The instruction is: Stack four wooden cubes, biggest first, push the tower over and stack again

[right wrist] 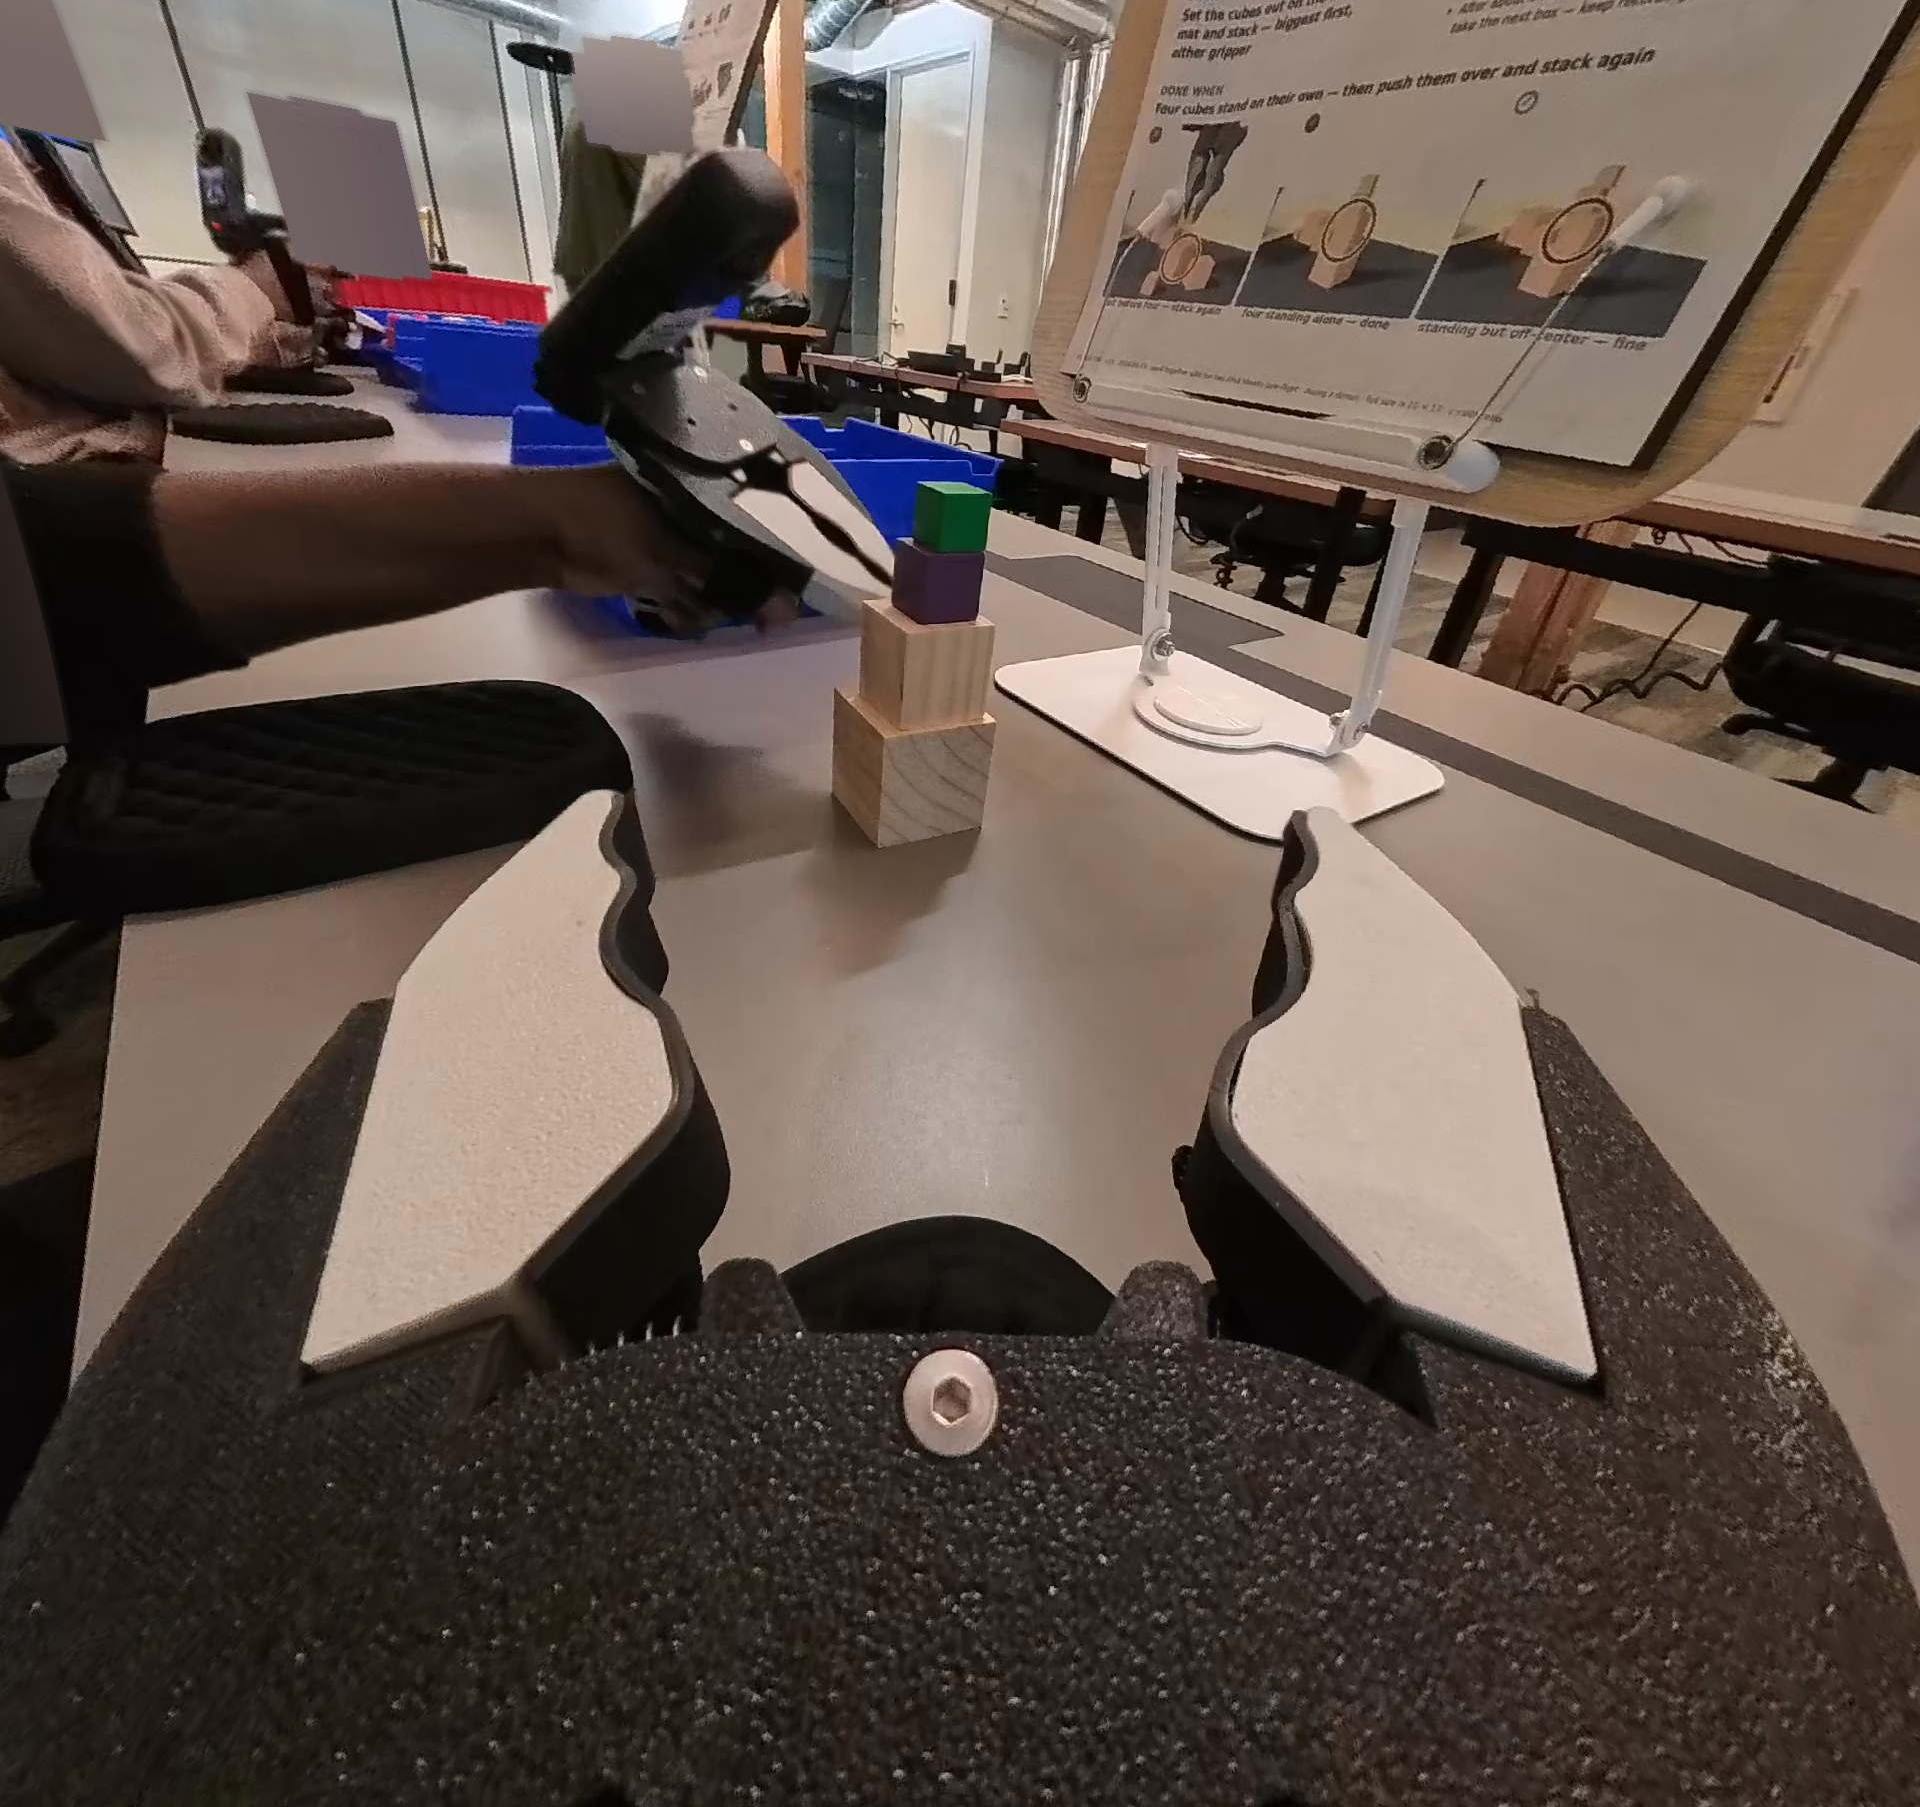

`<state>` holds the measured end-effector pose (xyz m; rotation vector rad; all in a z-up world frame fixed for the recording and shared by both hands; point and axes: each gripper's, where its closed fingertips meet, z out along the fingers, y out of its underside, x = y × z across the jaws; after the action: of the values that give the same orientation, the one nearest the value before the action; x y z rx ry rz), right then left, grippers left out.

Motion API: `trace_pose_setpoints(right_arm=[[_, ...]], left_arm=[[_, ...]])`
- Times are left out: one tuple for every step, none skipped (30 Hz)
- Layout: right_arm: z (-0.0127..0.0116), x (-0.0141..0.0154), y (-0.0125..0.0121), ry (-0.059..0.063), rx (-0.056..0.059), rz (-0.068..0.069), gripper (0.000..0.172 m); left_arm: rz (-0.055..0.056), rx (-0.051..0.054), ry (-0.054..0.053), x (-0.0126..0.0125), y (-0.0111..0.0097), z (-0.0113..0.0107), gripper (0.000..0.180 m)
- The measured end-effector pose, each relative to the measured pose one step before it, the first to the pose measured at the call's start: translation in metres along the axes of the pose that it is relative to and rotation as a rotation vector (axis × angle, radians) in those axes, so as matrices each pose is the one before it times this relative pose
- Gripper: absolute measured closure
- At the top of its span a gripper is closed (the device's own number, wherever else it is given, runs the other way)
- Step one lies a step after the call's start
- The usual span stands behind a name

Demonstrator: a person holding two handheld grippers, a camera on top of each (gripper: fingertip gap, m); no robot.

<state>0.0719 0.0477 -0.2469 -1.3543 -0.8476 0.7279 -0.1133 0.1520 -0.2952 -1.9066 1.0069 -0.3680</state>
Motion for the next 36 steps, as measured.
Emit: trace_pose_setpoints(right_arm=[[-0.00039, 0.00027, -0.00047, 0.0016, 0.0044, 0.0018, 0.060], [-0.00041, 0.00040, -0.00048, 0.0011, 0.0039, 0.0023, 0.060], [-0.00014, 0.00027, -0.00030, 0.0001, 0.0026, 0.0025, 0.060], [-0.00017, 0.00023, -0.00021, 0.0007, 0.0017, 0.0021, 0.060], [-0.00005, 0.00020, -0.00011, 0.0008, 0.0009, 0.0014, 0.060], [0.00006, 0.00018, 0.00009, 0.0003, -0.0006, 0.0004, 0.060], [0.00018, 0.00002, 0.00014, 0.0006, -0.0018, -0.0002, 0.060], [0.00013, -0.00012, 0.00022, -0.0001, -0.0018, -0.0008, 0.060], [0.00014, -0.00012, 0.00010, 0.0000, -0.0009, -0.0017, 0.060], [0.00000, -0.00008, 0.00000, 0.0010, -0.0002, -0.0021, 0.060], [0.00008, 0.00002, 0.00005, 0.0008, -0.0005, -0.0015, 0.060], [0.00011, -0.00004, 0.00011, 0.0002, -0.0009, -0.0006, 0.060], [0.00002, -0.00001, 0.00012, 0.0001, -0.0009, -0.0003, 0.060], [0.00004, -0.00004, -0.00002, 0.0005, 0.0001, -0.0005, 0.060], [-0.00001, 0.00001, -0.00009, 0.0003, 0.0006, -0.0007, 0.060], [-0.00006, -0.00007, 0.00000, -0.0002, 0.0000, -0.0006, 0.060], [-0.00003, 0.00007, 0.00005, 0.0006, -0.0004, 0.0000, 0.060], [0.00006, 0.00022, 0.00000, 0.0012, 0.0001, 0.0003, 0.060], [-0.00008, 0.00000, -0.00011, 0.0001, 0.0008, -0.0002, 0.060], [-0.00013, 0.00009, -0.00017, 0.0004, 0.0012, -0.0003, 0.060], [-0.00007, -0.00002, -0.00014, 0.0002, 0.0010, 0.0001, 0.060], [-0.00006, 0.00004, -0.00004, 0.0000, 0.0003, 0.0002, 0.060], [-0.00004, 0.00020, 0.00003, 0.0008, -0.0001, 0.0007, 0.060], [-0.00006, 0.00009, -0.00004, 0.0007, 0.0003, 0.0008, 0.060], [-0.00007, 0.00014, 0.00002, 0.0000, 0.0007, 0.0006, 0.060], [-0.00011, 0.00007, -0.00011, 0.0001, 0.0008, 0.0006, 0.060], [-0.00011, 0.00004, -0.00011, -0.0002, 0.0009, 0.0005, 0.060], [-0.00006, -0.00001, -0.00015, 0.0002, 0.0011, 0.0000, 0.060], [-0.00013, 0.00000, -0.00012, 0.0006, 0.0008, -0.0006, 0.060], [-0.00004, 0.00000, -0.00004, 0.0002, 0.0002, -0.0008, 0.061], [-0.00003, -0.00019, 0.00008, -0.0002, 0.0000, -0.0010, 0.061], [0.00002, -0.00004, 0.00001, 0.0001, -0.0001, -0.0011, 0.061], [-0.00001, -0.00010, 0.00006, -0.0003, -0.0005, -0.0010, 0.061], [0.00004, -0.00005, 0.00008, 0.0000, -0.0007, -0.0001, 0.061], [0.00005, 0.00013, 0.00013, 0.0002, -0.0008, 0.0008, 0.061], [0.00001, 0.00006, 0.00009, 0.0002, -0.0006, 0.0006, 0.061]], left_arm=[[-0.0005, -0.0021, 0.0070, 0.00159, 0.00090, 0.00300, 0.180], [-0.0001, -0.0019, 0.0041, 0.00152, 0.00082, 0.00227, 0.180], [0.0022, 0.0018, 0.0035, 0.00159, -0.00007, 0.00141, 0.180], [0.0029, 0.0031, 0.0017, 0.00134, -0.00057, 0.00071, 0.180], [0.0022, 0.0017, 0.0002, 0.00096, -0.00050, 0.00027, 0.180], [0.0018, 0.0018, -0.0017, 0.00044, -0.00064, -0.00001, 0.180], [0.0020, 0.0014, -0.0006, 0.00051, -0.00093, -0.00025, 0.180], [0.0017, 0.0010, 0.0014, 0.00072, -0.00091, -0.00039, 0.180], [-0.0007, 0.0018, 0.0025, 0.00082, -0.00093, -0.00023, 0.180], [-0.0013, 0.0010, 0.0011, 0.00084, -0.00075, -0.00005, 0.180], [-0.0013, -0.0011, -0.0019, 0.00033, -0.00036, 0.00002, 0.180], [0.0000, -0.0012, -0.0019, 0.00046, -0.00025, 0.00018, 0.180], [0.0018, -0.0004, 0.0012, 0.00096, -0.00029, 0.00007, 0.180], [0.0009, 0.0004, 0.0027, 0.00124, -0.00068, 0.00020, 0.180], [-0.0002, -0.0005, 0.0024, 0.00118, -0.00068, 0.00015, 0.180], [0.0010, -0.0007, -0.0001, 0.00083, -0.00077, 0.00031, 0.180], [0.0010, -0.0017, -0.0019, 0.00052, -0.00059, 0.00035, 0.180], [0.0014, -0.0021, 0.0002, 0.00076, -0.00051, 0.00066, 0.180], [0.0016, 0.0003, 0.0013, 0.00079, -0.00057, 0.00065, 0.180], [0.0008, 0.0008, 0.0016, 0.00082, -0.00059, 0.00062, 0.180], [0.0006, 0.0005, 0.0006, 0.00067, -0.00041, 0.00059, 0.180], [0.0018, 0.0010, 0.0002, 0.00054, -0.00048, 0.00045, 0.180], [0.0013, -0.0003, 0.0007, 0.00049, -0.00029, 0.00035, 0.180], [0.0021, -0.0016, 0.0005, 0.00041, -0.00013, 0.00027, 0.180], [0.0024, -0.0008, 0.0001, 0.00017, -0.00037, 0.00021, 0.180], [0.0012, -0.0006, 0.0010, 0.00026, -0.00029, 0.00010, 0.180], [0.0014, -0.0007, 0.0009, 0.00018, -0.00015, 0.00009, 0.180], [0.0012, -0.0009, 0.0003, 0.00013, -0.00003, 0.00012, 0.180], [0.0002, -0.0005, 0.0002, 0.00007, 0.00003, 0.00020, 0.180], [-0.0004, 0.0008, -0.0009, -0.00011, -0.00017, 0.00017, 0.180], [-0.0006, 0.0021, -0.0008, 0.00002, -0.00026, 0.00010, 0.180], [-0.0013, 0.0028, -0.0003, 0.00020, -0.00040, 0.00003, 0.180], [-0.0008, 0.0021, -0.0002, 0.00013, -0.00047, 0.00005, 0.180], [-0.0005, 0.0015, 0.0000, 0.00034, -0.00047, 0.00007, 0.180], [-0.0002, 0.0008, 0.0008, 0.00037, -0.00032, 0.00013, 0.180], [0.0005, 0.0007, 0.0009, 0.00039, -0.00036, 0.00019, 0.180]])
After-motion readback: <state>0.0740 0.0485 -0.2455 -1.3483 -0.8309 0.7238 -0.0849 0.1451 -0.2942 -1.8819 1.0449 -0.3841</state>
